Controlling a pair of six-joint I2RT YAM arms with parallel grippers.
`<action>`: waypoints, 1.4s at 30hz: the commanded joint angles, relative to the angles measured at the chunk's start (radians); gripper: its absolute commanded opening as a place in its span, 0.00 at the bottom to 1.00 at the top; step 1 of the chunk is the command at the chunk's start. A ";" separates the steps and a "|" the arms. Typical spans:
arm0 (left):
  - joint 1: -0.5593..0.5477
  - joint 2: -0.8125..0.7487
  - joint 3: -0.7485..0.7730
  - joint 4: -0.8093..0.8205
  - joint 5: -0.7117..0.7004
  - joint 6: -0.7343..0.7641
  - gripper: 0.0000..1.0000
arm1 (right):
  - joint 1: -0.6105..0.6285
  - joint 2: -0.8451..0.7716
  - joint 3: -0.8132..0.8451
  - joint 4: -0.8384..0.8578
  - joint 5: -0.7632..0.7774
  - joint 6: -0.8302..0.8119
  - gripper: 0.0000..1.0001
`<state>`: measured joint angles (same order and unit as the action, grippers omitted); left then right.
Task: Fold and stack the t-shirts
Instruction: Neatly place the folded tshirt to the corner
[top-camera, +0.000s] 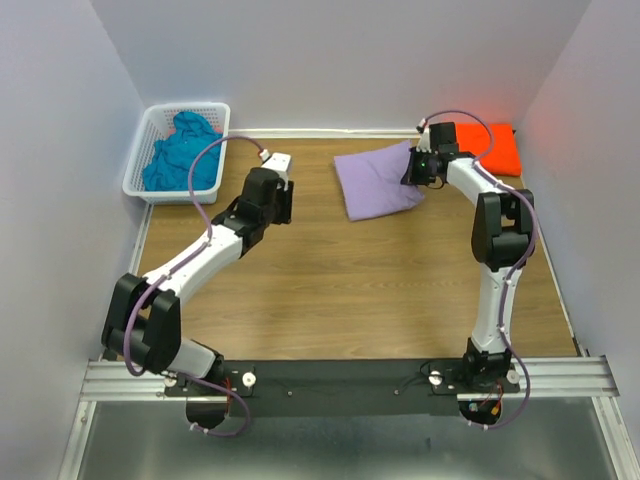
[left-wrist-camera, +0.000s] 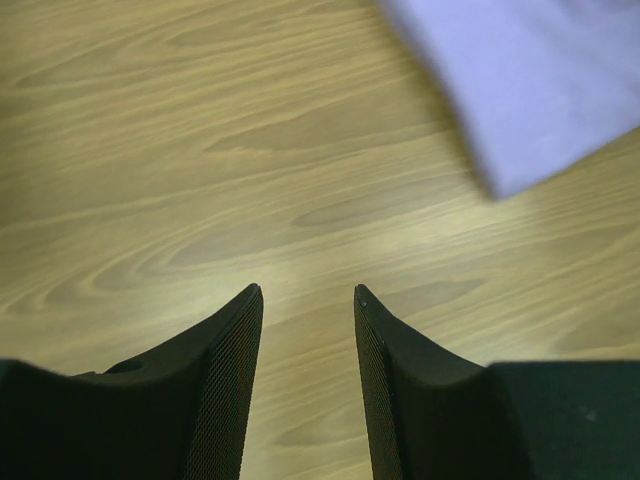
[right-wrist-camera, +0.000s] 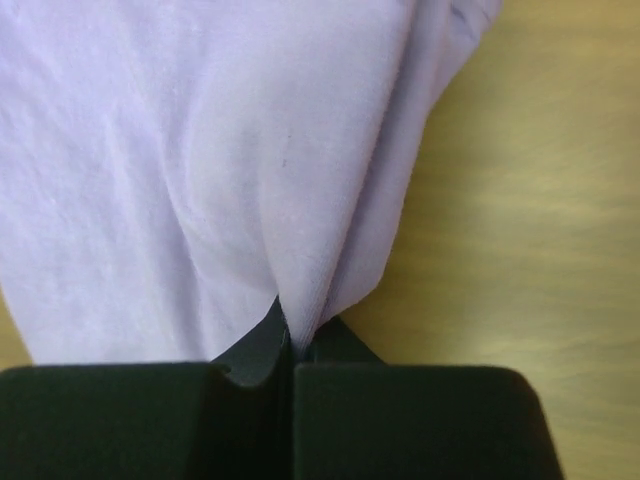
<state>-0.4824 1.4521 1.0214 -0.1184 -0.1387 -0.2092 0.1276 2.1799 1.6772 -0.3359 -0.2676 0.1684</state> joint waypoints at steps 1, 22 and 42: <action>0.067 -0.067 -0.070 -0.023 -0.027 0.004 0.50 | -0.028 0.081 0.146 -0.077 0.174 -0.159 0.01; 0.143 -0.136 -0.141 -0.116 0.051 -0.050 0.50 | -0.121 0.298 0.605 -0.101 0.331 -0.419 0.01; 0.143 -0.107 -0.116 -0.142 0.088 -0.042 0.49 | -0.224 0.278 0.742 -0.100 0.317 -0.372 0.01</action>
<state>-0.3424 1.3411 0.8852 -0.2359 -0.0799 -0.2543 -0.0647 2.4763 2.3688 -0.4587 0.0437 -0.2173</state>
